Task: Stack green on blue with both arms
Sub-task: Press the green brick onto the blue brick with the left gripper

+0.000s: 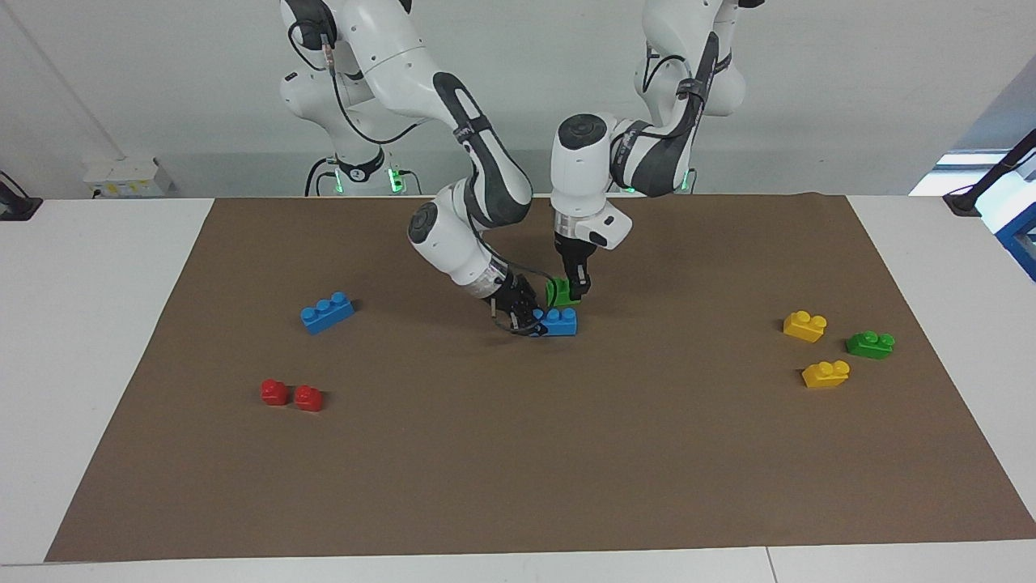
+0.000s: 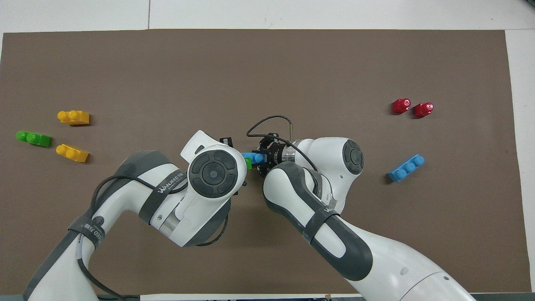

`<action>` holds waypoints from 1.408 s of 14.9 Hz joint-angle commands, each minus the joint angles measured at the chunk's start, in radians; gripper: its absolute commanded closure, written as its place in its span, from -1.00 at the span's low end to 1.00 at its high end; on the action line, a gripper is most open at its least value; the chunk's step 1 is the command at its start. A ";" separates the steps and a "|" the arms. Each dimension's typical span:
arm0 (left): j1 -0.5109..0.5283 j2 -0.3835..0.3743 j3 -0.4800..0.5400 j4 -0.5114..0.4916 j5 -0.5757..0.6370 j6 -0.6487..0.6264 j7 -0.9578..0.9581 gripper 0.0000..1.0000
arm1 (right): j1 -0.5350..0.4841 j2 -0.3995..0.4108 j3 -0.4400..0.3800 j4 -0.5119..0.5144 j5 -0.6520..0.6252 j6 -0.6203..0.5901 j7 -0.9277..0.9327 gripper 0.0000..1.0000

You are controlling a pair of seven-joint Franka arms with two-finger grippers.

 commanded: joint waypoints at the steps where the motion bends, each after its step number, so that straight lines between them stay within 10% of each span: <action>1: -0.016 0.007 0.012 -0.016 0.046 0.039 -0.048 1.00 | 0.012 0.021 0.000 -0.001 0.048 0.026 -0.042 1.00; 19: 0.001 0.107 0.014 -0.008 0.192 0.126 -0.099 1.00 | 0.012 0.021 0.000 -0.001 0.049 0.028 -0.040 1.00; 20: 0.001 0.105 0.014 -0.005 0.192 0.126 -0.087 0.36 | 0.012 0.021 0.000 -0.001 0.049 0.028 -0.037 1.00; 21: 0.004 0.098 0.014 -0.001 0.192 0.119 -0.061 -0.99 | 0.012 0.021 0.000 -0.001 0.049 0.028 -0.036 1.00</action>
